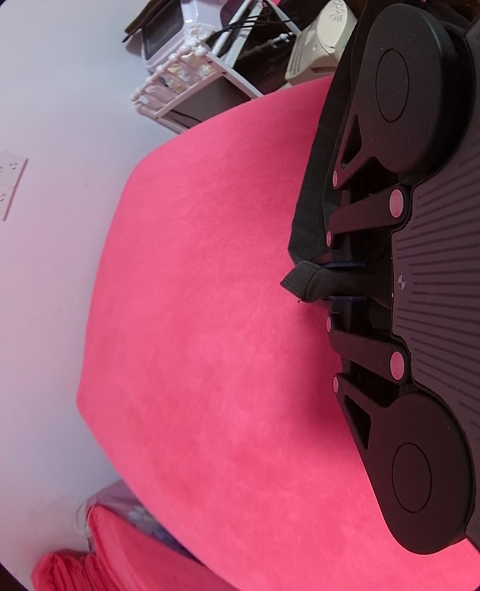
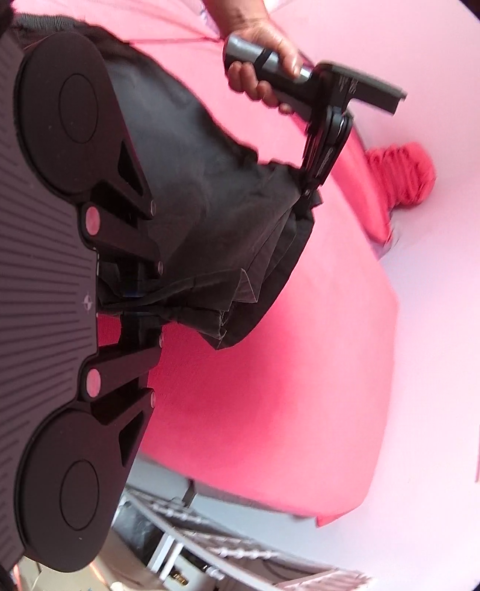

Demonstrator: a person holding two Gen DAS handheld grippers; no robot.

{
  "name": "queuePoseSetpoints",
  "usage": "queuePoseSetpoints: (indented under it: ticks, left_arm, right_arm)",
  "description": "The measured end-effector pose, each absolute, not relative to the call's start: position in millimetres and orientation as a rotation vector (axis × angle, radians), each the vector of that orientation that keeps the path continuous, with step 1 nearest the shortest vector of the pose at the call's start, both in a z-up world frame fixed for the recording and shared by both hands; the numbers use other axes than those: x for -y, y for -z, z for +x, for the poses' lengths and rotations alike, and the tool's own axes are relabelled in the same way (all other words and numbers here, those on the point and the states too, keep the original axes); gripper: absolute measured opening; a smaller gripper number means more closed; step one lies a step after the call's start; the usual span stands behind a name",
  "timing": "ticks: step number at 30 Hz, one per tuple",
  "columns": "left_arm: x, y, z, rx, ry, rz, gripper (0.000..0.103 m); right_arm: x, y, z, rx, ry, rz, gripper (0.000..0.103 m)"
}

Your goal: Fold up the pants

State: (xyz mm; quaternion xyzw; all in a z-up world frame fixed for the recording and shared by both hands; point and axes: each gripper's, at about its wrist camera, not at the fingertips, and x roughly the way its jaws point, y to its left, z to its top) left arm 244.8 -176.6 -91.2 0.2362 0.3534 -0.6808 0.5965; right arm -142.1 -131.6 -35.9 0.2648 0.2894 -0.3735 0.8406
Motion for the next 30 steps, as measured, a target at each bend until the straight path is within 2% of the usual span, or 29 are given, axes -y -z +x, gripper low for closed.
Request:
queuePoseSetpoints:
  ticks: [16, 30]
  left_arm:
    - [62, 63, 276, -0.822, 1.391, 0.387, 0.075]
    - [-50, 85, 301, -0.886, 1.212, 0.3, 0.076]
  right_arm:
    - [51, -7, -126, -0.563, 0.426, 0.432, 0.008]
    - [-39, -3, -97, -0.654, 0.137, 0.261, 0.008]
